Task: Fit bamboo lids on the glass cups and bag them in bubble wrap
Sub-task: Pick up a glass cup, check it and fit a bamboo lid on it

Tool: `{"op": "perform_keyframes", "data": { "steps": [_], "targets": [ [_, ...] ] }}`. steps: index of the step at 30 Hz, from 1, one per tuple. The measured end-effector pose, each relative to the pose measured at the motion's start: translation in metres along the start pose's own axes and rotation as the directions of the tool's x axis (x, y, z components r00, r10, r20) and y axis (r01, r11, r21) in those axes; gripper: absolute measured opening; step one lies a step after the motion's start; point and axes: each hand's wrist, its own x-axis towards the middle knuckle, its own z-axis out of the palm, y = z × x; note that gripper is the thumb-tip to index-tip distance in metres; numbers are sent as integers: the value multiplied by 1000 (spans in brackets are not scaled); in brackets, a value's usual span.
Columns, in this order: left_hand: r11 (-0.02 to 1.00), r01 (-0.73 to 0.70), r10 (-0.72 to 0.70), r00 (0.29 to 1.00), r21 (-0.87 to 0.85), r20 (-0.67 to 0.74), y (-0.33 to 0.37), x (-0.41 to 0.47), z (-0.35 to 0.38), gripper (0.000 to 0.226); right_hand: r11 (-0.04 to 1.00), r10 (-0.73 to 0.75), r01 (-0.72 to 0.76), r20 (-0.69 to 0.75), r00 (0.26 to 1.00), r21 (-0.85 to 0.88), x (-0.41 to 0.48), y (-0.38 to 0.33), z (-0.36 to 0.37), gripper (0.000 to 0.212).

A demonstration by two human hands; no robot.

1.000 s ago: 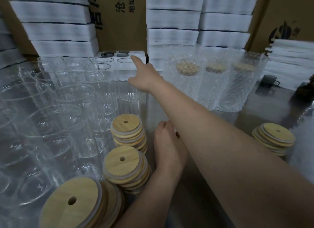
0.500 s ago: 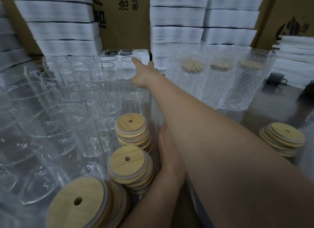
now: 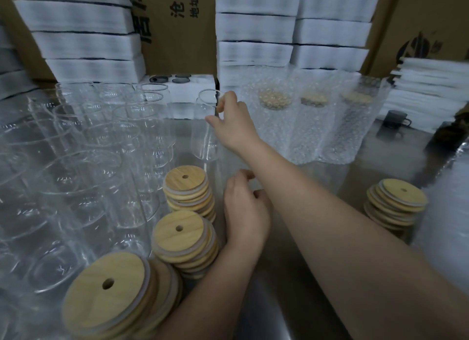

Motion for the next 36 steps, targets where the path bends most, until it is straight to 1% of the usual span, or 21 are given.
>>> {"op": "perform_keyframes", "data": {
  "steps": [1,2,3,5,8,10,13,15,17,20,22,23,25,26,27,28,30,31,33,35,36],
  "targets": [
    [1000,-5,5,1000,26,0,-2,1,3,32,999,-35,36,-24,999,35,-9,0,-5,23],
    [1000,18,-18,999,14,-38,-4,2,3,29,995,-69,73,-50,996,67,-19,0,-11,23],
    [1000,28,-28,997,6,-66,-6,2,4,35,989,-104,112,-89,991,92,-29,0,-18,23],
    [997,62,-65,995,-43,-82,-4,2,5,54,972,-173,201,-204,963,124,-49,-2,-33,24],
    [986,52,-64,995,-156,-72,-1,0,5,81,938,-204,292,-379,902,188,-76,-3,-57,28],
    [972,26,-33,999,-232,-27,0,-2,4,96,927,-178,300,-441,880,224,-91,-1,-71,31],
    [965,-38,66,993,-261,97,1,-6,4,112,930,-141,287,-498,856,228,-110,9,-81,33],
    [952,-33,103,971,-304,216,4,-9,4,114,936,-78,228,-473,878,270,-120,18,-81,39],
    [936,-6,112,953,-353,282,6,-11,3,105,935,-13,172,-454,891,311,-126,26,-79,42],
    [931,10,99,956,-364,278,7,-10,3,87,891,137,61,-395,908,449,-128,37,-80,46],
    [927,14,94,958,-374,271,7,-10,3,82,853,191,10,-329,925,523,-130,46,-79,47],
    [922,24,87,960,-387,267,7,-10,3,79,822,205,-3,-292,934,569,-131,51,-78,50],
    [903,61,57,964,-425,260,7,-10,2,75,732,234,-47,-186,954,680,-134,60,-74,65],
    [894,85,35,965,-439,258,8,-9,1,73,693,243,-81,-127,962,716,-135,65,-72,74],
    [886,108,13,966,-451,258,8,-9,1,72,668,243,-115,-70,967,735,-136,68,-69,78],
    [875,128,-6,967,-468,254,9,-8,0,69,651,235,-141,-21,972,746,-136,71,-66,72],
    [851,150,-27,969,-503,244,9,-7,-1,61,646,206,-173,49,977,744,-135,73,-61,36],
    [844,156,-32,970,-514,243,9,-7,-1,55,639,196,-180,69,978,747,-134,73,-59,27],
    [840,164,-32,966,-518,255,8,-7,-1,48,597,197,-195,93,976,778,-134,75,-58,32],
    [851,164,-26,962,-499,272,7,-7,0,50,530,202,-224,134,970,818,-134,76,-59,50],
    [862,155,-18,961,-482,278,6,-6,1,53,493,205,-248,166,965,834,-135,76,-60,54]
  ]
}}
